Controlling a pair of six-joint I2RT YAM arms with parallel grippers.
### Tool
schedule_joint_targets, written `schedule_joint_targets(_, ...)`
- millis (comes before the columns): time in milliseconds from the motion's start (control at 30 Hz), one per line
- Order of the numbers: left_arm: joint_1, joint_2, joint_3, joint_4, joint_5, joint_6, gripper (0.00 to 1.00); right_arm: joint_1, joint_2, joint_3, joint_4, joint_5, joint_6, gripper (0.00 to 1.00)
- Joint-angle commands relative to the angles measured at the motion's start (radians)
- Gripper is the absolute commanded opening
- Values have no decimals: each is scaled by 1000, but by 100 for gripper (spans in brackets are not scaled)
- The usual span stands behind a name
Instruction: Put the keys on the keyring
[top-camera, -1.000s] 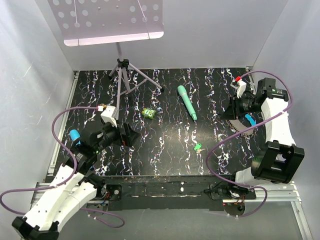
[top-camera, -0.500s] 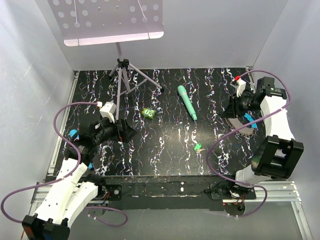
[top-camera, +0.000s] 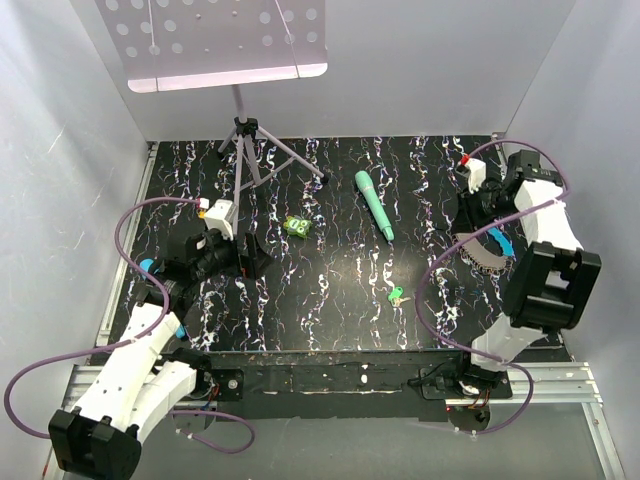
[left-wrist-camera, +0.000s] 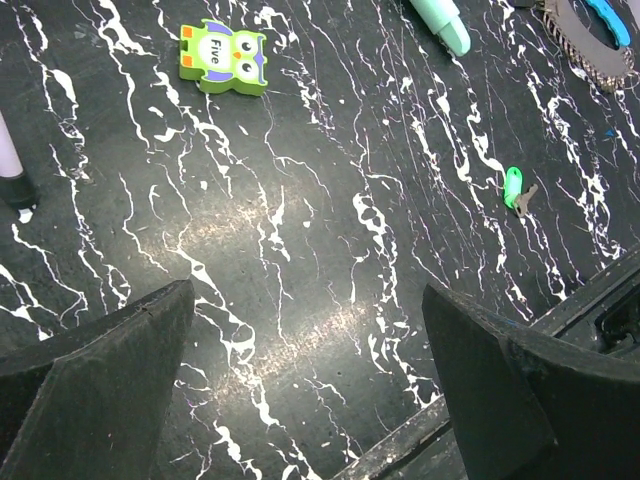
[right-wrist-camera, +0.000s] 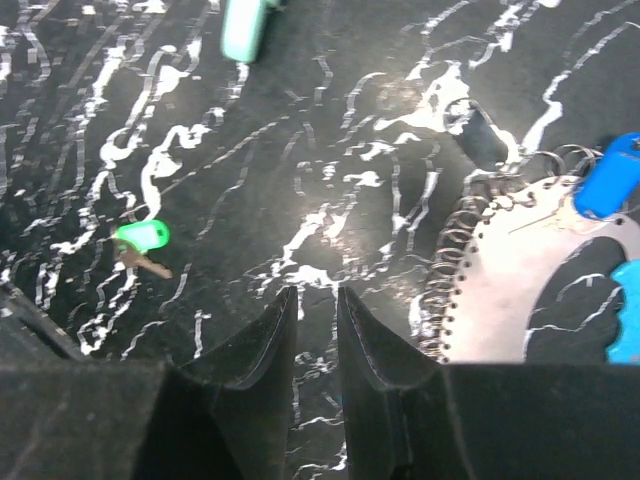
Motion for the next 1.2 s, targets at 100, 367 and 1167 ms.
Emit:
schedule_joint_targets(100, 20, -25, 11, 16, -19, 26, 98, -6, 225, 195, 4, 164, 49, 27)
schedule_joint_targets(367, 32, -14, 8, 18, -13, 26, 98, -2, 377, 321, -24, 259, 38, 27)
schedule_joint_targets(1167, 51, 4, 9, 22, -10, 28, 98, 8, 252, 215, -27, 92, -363, 31)
